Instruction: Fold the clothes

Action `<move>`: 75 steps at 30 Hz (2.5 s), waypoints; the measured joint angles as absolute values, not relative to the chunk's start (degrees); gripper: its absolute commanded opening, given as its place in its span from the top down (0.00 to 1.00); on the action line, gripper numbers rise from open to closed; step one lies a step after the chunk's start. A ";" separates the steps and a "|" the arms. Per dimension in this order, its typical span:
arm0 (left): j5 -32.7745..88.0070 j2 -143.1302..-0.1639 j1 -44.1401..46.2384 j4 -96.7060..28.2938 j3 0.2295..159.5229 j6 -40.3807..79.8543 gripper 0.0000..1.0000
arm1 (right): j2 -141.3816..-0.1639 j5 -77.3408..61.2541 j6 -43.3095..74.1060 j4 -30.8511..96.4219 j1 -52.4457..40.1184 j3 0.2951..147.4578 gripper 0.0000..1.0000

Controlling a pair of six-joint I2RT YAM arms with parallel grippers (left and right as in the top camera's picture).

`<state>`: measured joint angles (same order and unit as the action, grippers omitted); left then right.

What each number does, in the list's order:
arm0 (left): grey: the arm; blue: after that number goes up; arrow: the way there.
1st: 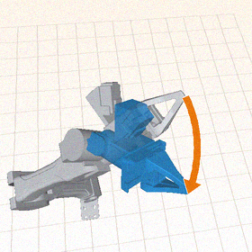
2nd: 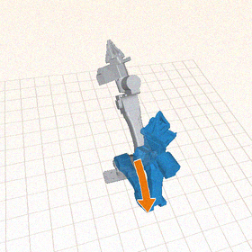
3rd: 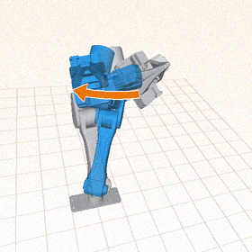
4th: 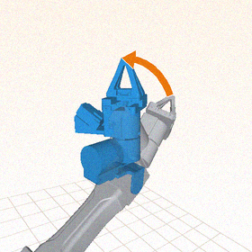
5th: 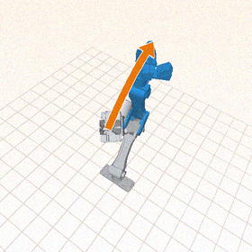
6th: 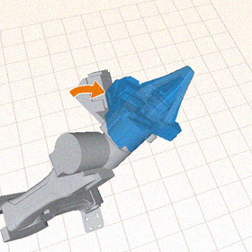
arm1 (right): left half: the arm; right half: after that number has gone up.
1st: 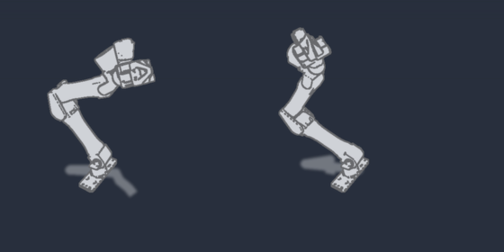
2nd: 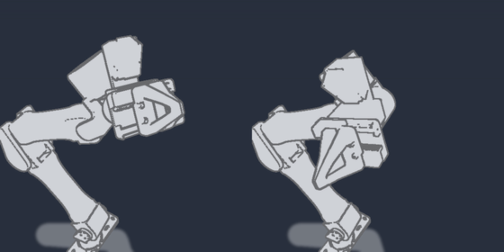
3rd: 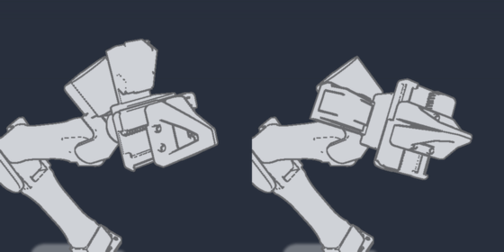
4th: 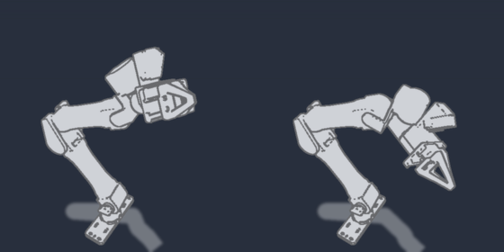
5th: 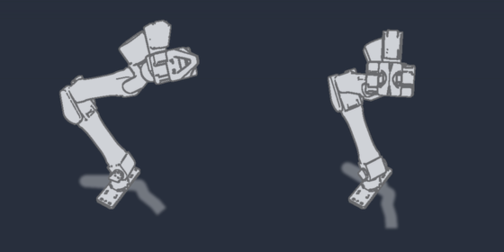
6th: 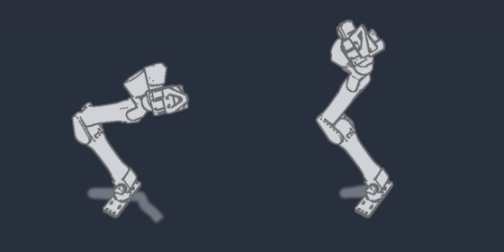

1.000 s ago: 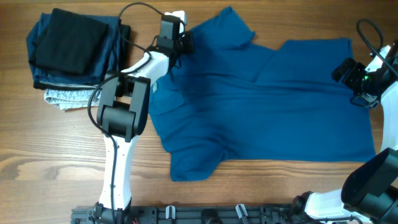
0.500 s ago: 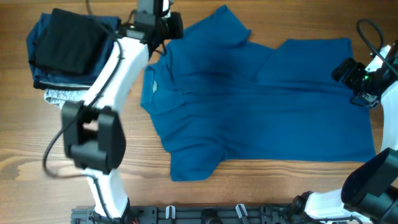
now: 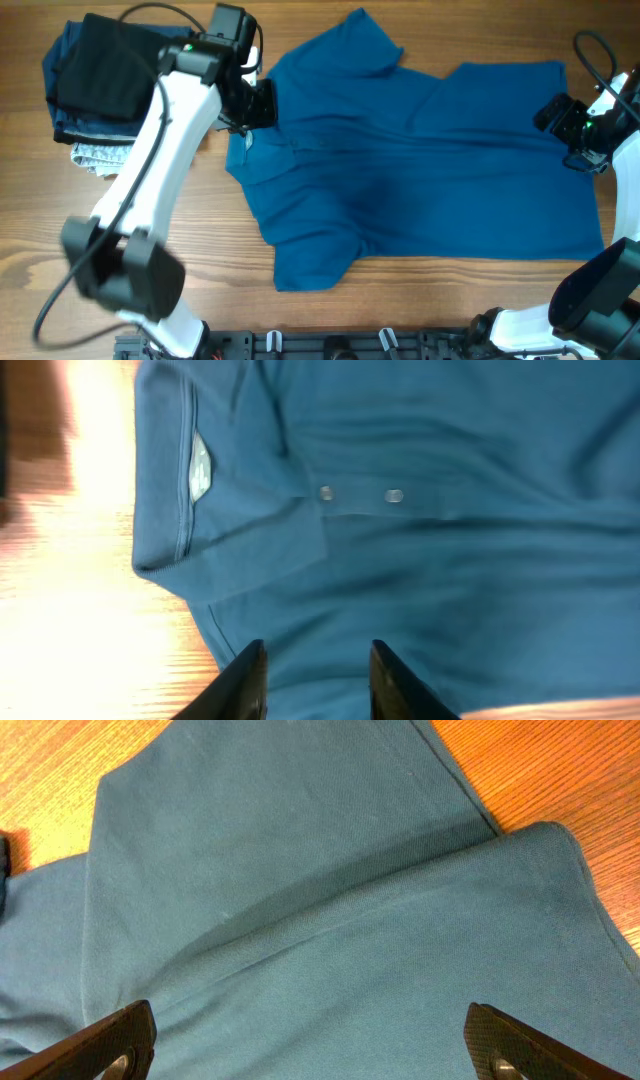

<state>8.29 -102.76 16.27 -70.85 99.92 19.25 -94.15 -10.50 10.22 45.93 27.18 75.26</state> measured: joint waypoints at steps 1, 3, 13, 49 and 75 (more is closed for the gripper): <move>8.14 -100.66 16.58 -71.48 99.92 19.46 0.37 | -94.15 -10.50 10.22 45.93 27.18 75.26 0.00; 7.73 -97.56 17.15 -72.66 99.94 20.23 0.34 | -94.15 -10.50 10.22 45.95 27.18 75.26 0.00; 5.21 -99.44 17.19 -59.83 99.94 21.50 0.00 | -94.15 -11.29 13.93 44.16 27.18 75.35 0.20; 4.08 -99.44 17.19 -58.41 99.96 21.76 0.00 | -132.31 -6.90 1.15 52.97 10.44 116.53 0.96; 4.08 -99.44 17.19 -58.41 99.96 21.78 0.00 | -143.55 -3.97 -2.33 44.14 23.77 120.11 0.96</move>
<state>4.08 -99.44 17.19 -58.41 99.96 21.78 -143.55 -3.97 -2.33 44.14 23.77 120.11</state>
